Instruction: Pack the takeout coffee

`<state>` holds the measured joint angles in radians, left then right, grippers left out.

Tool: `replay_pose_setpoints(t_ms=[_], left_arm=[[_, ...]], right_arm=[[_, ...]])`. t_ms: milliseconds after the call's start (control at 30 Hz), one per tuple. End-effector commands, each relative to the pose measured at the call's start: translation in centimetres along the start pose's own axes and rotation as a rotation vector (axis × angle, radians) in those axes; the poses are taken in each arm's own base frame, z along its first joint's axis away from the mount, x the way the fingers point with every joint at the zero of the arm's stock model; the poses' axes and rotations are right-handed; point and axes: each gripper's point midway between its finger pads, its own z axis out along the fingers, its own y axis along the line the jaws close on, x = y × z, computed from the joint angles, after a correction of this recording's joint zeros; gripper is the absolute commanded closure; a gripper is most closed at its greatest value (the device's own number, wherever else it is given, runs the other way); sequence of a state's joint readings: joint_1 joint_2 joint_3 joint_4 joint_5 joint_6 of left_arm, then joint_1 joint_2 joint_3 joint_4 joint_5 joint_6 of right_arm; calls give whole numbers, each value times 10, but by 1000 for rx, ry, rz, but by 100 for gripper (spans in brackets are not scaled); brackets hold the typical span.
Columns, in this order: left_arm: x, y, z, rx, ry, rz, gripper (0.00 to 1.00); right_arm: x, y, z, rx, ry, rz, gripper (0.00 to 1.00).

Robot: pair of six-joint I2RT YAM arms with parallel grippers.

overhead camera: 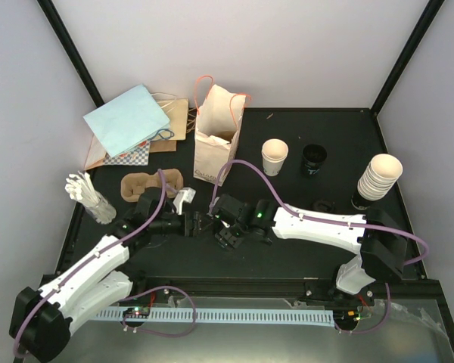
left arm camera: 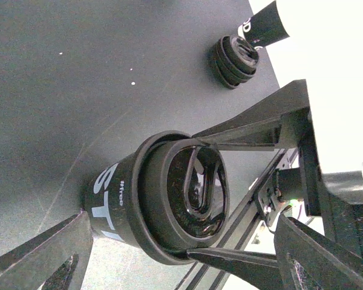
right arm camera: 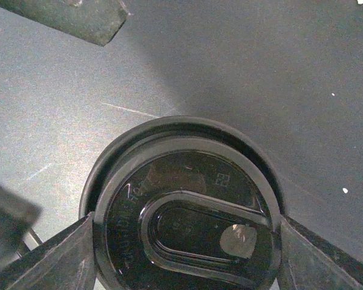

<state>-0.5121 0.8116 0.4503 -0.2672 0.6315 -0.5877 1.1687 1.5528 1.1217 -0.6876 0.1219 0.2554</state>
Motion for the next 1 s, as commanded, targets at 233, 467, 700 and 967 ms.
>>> replay_pose_setpoints(t_ms=[233,467,700,967], left_arm=[[7,-1,11,23,77,-2,15],[16,1,21,44,134,-17,16],[20,9,27,29,153,-37,17],[26,26,32,-38,181,-67,22]], right_arm=[[38,-11,9,55,132,2,24],[34,-11,6,56,119,5,24],[33,-10,6,50,112,6,24],[28,-10,2,49,90,8,24]])
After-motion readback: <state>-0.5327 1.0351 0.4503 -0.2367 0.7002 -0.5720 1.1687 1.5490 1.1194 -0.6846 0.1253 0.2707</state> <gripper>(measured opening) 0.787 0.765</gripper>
